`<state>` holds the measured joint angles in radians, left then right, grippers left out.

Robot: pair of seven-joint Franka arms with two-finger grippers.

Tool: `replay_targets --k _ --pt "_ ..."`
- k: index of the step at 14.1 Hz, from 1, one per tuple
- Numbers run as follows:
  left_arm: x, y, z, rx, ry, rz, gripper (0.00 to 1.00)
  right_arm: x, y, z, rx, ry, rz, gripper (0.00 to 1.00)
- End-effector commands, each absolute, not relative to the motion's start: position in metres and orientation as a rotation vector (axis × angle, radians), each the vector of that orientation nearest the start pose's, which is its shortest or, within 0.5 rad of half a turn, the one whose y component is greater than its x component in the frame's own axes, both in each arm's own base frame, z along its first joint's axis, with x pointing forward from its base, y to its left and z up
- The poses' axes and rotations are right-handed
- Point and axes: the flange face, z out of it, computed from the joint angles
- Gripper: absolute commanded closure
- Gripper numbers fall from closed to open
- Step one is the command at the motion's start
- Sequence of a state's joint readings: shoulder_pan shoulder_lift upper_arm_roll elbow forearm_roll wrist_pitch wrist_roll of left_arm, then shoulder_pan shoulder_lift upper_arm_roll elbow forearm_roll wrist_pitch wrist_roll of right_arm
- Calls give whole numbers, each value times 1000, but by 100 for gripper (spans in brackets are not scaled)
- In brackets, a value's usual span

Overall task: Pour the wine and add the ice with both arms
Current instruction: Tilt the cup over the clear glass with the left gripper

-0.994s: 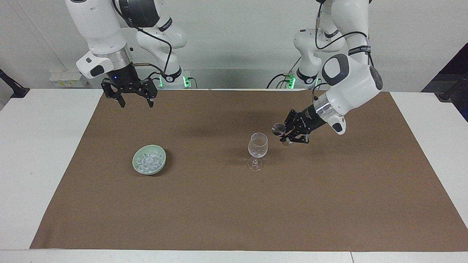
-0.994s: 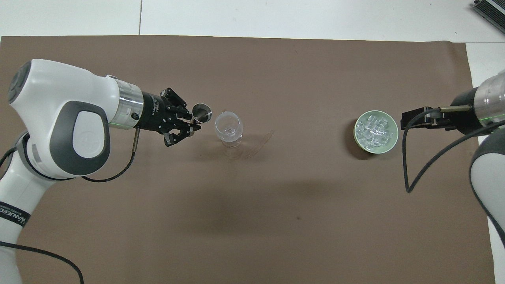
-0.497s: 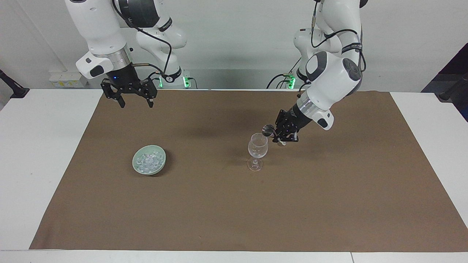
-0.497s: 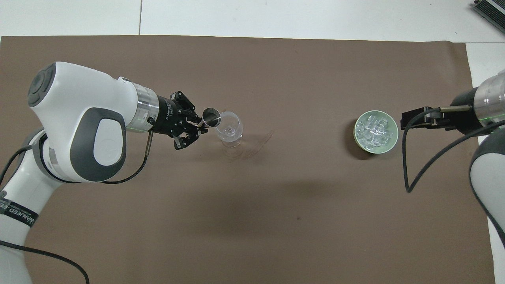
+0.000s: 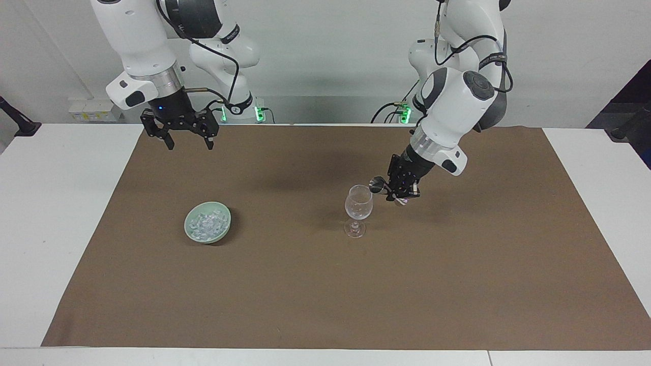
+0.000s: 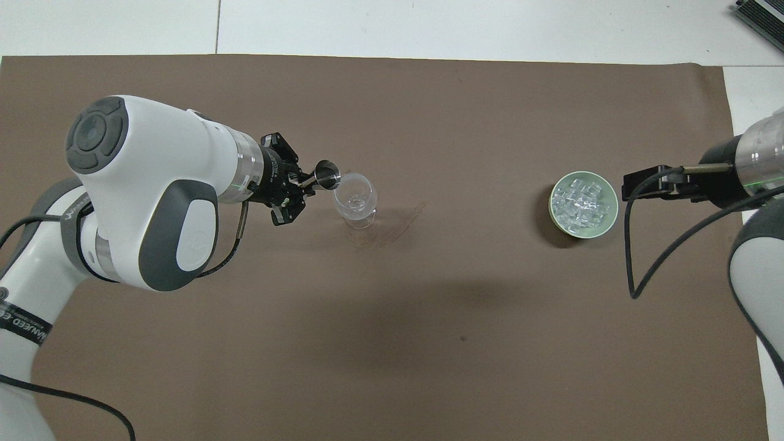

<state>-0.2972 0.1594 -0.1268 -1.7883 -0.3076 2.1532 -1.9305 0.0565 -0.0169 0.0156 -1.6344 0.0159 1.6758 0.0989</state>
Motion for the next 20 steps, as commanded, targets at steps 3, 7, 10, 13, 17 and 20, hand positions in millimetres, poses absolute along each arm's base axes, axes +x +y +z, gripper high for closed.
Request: replay_targets --k 3,7,10,13,17,20 --pt "562 -292 491 1990 2053 -139 100 555 37 616 -3100 23 -89 0" --pt "556 -304 490 2045 2028 -71 100 555 36 616 -3100 25 -89 0" --pt "556 -305 487 2095 2009 2 100 555 37 617 -3100 23 -91 0" --pt "552 -311 487 2143 1980 52 100 555 37 617 -3100 23 -89 0" --pt "551 -311 486 2179 1970 99 100 555 37 617 -3100 23 -91 0" --pt "549 -315 485 2188 1962 104 100 555 36 617 -3100 25 -91 0"
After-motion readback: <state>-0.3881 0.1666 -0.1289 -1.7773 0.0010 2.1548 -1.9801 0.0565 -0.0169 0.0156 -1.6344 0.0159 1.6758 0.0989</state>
